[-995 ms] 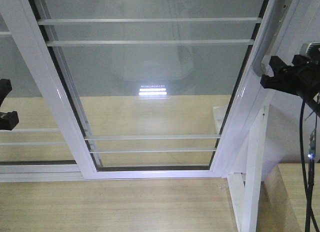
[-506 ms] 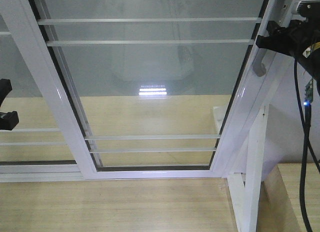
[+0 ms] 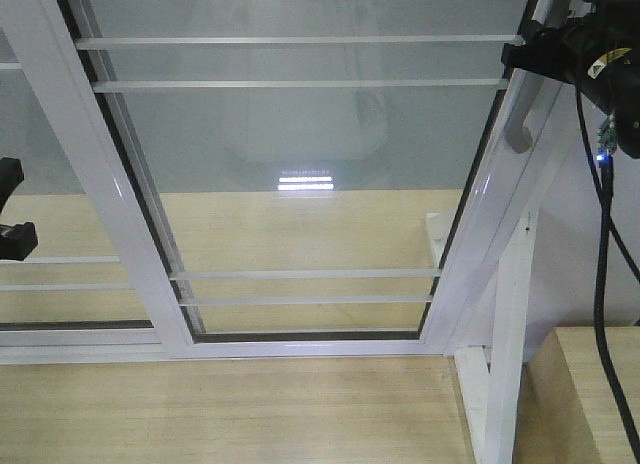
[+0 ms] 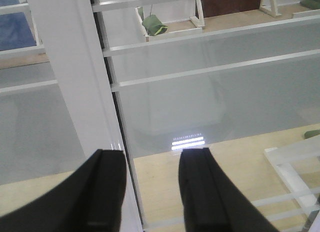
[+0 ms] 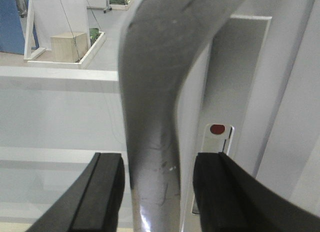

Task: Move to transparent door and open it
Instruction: 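Raise the right gripper to the grey door handle and close on it, then pull the handle with the right gripper, sliding the door open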

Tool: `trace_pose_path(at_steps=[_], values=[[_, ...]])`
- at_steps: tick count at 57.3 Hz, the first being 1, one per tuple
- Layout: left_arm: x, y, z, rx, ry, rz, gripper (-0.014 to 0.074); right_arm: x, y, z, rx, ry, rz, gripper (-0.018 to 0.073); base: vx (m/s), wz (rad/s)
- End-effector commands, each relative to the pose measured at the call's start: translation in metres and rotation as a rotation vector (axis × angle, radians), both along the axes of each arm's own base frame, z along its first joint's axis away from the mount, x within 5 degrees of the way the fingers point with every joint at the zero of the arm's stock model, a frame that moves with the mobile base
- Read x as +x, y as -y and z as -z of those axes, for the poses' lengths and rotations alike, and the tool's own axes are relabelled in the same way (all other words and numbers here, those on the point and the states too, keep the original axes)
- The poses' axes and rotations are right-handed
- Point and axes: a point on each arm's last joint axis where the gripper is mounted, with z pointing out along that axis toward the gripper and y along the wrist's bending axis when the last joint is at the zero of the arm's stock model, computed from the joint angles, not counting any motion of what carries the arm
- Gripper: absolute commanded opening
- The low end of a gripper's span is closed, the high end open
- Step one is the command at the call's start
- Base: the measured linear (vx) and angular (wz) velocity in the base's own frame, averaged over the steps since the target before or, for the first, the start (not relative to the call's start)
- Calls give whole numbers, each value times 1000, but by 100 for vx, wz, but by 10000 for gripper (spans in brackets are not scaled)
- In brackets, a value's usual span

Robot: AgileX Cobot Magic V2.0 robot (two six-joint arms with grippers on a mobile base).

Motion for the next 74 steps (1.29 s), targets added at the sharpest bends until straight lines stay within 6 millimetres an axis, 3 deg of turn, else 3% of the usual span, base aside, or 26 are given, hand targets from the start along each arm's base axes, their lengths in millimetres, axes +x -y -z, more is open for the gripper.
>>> trace_pose_path(at_steps=[1,48,74], values=[[3,2,-19,-30,118,17,402,-2,-4,-37,-25,154,-28,372,0,0],[3,2,-19,-30,118,17,402,-7,-65,-35,-54,150,-197,288,0,0],[3,2,-20,-31,119,17,402,-15,-115,-29,-44,148,-322,288,0,0]])
